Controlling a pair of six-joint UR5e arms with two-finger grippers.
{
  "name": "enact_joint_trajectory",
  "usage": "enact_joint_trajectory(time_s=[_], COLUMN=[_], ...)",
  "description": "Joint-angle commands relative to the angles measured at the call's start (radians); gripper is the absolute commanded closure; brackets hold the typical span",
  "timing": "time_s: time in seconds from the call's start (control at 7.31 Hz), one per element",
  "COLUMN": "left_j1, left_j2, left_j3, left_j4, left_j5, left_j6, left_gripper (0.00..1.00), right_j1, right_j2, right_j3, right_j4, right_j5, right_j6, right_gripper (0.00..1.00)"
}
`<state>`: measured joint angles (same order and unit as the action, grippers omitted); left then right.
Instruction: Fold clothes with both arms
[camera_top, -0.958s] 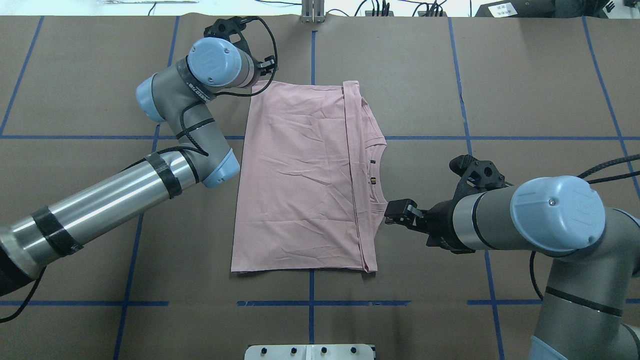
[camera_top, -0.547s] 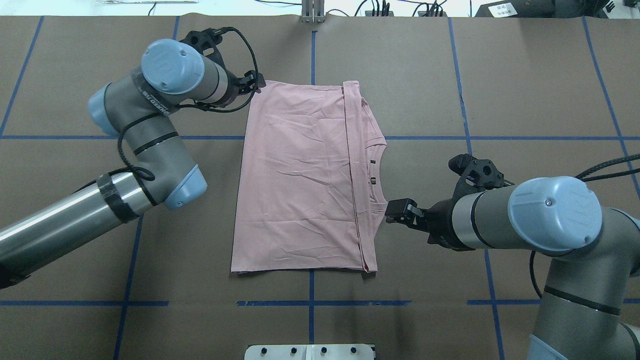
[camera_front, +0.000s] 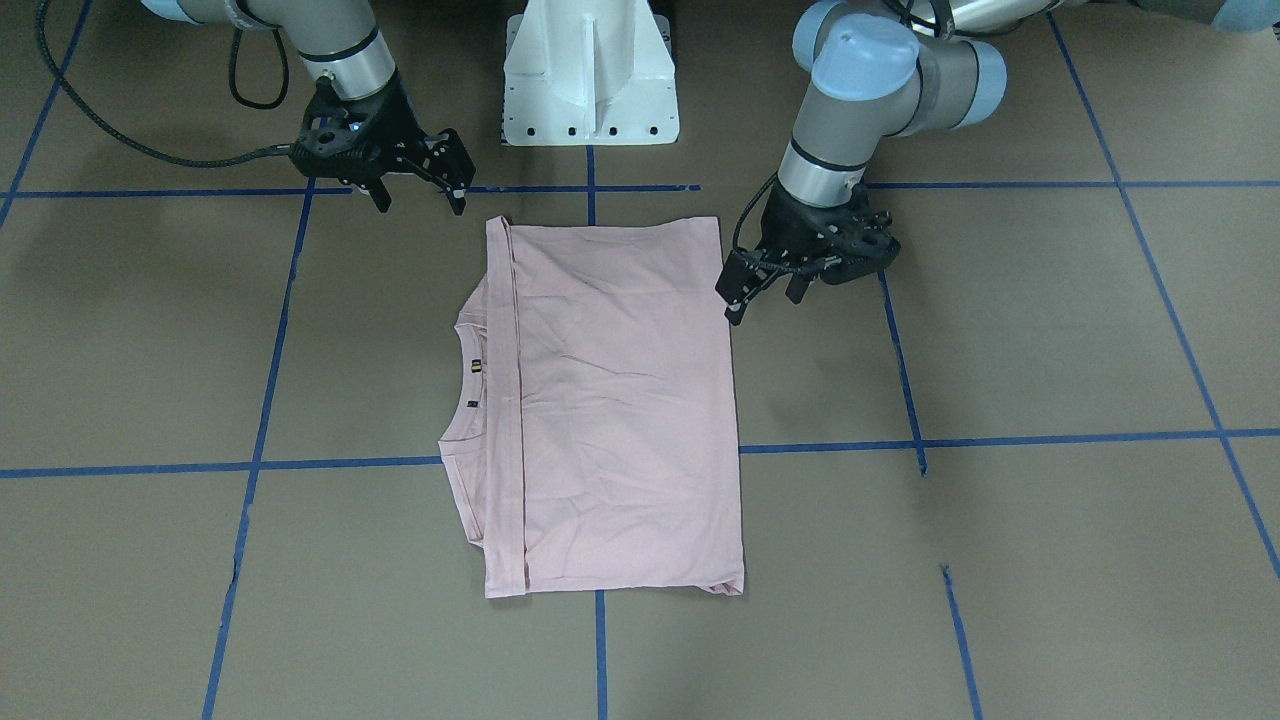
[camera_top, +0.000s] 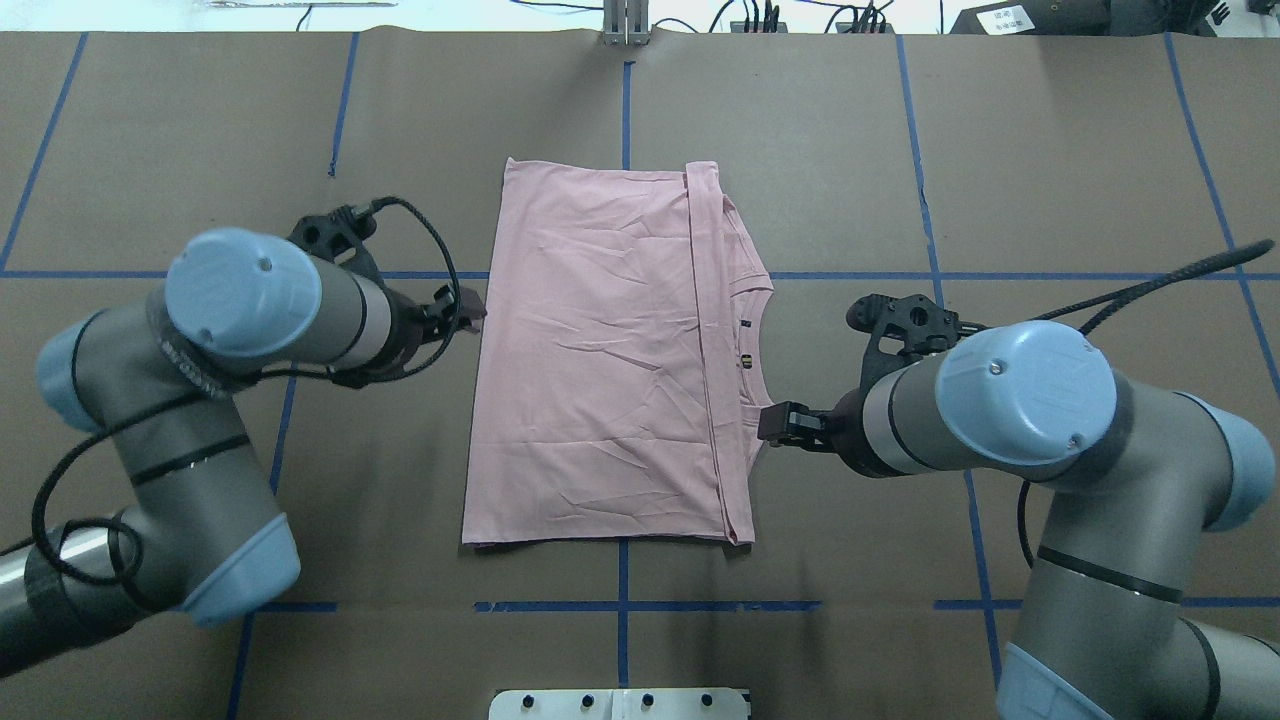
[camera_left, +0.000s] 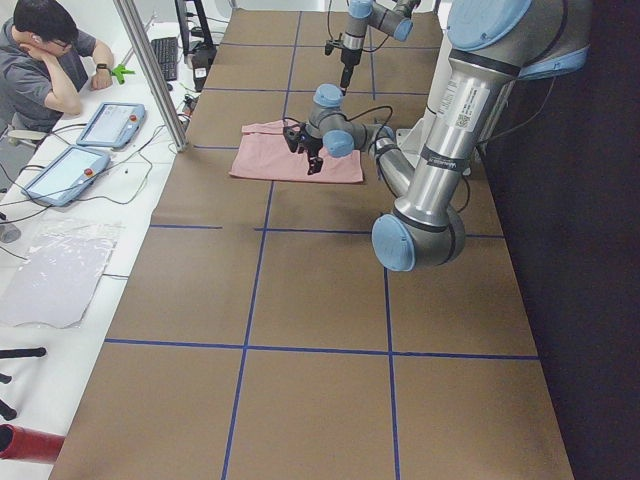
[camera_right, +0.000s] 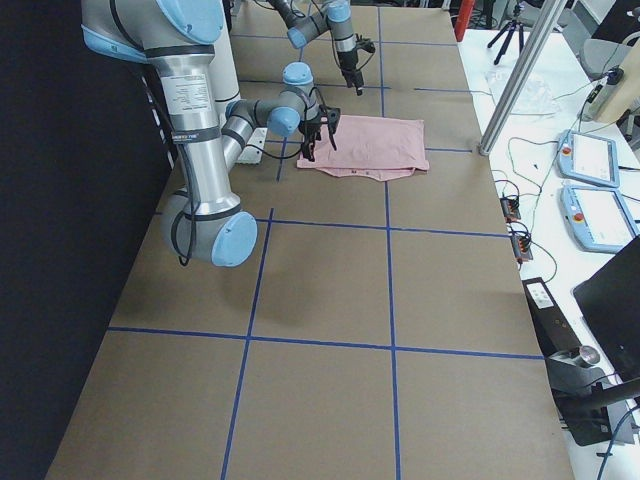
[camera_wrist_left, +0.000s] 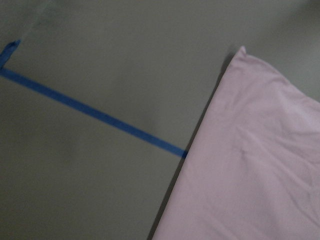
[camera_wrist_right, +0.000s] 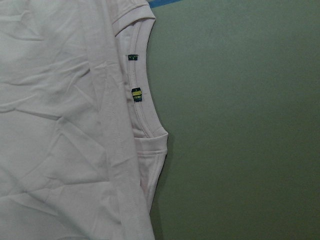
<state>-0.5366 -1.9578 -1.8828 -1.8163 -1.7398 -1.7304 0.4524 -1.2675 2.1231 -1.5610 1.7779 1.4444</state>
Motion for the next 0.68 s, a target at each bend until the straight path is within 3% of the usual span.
enact_joint_trajectory(time_s=[0.0,0.55], left_j1=[0.198,0.297], left_j2=[0.04,0.03], left_j3=[-0.05,-0.035], left_j4=[0.084,0.123], left_j5=[0.112,0.126], left_j6=[-0.209,-0.322], left_gripper=[0.0,0.01], right_j1=[0.04,0.072], right_j2=[0.048,0.05], right_j3=[-0.02,-0.042], right_j4=[-0.07,-0.083], right_j5=[0.058,0.054], right_j6=[-0.105,-0.107], right_gripper=[0.0,0.0])
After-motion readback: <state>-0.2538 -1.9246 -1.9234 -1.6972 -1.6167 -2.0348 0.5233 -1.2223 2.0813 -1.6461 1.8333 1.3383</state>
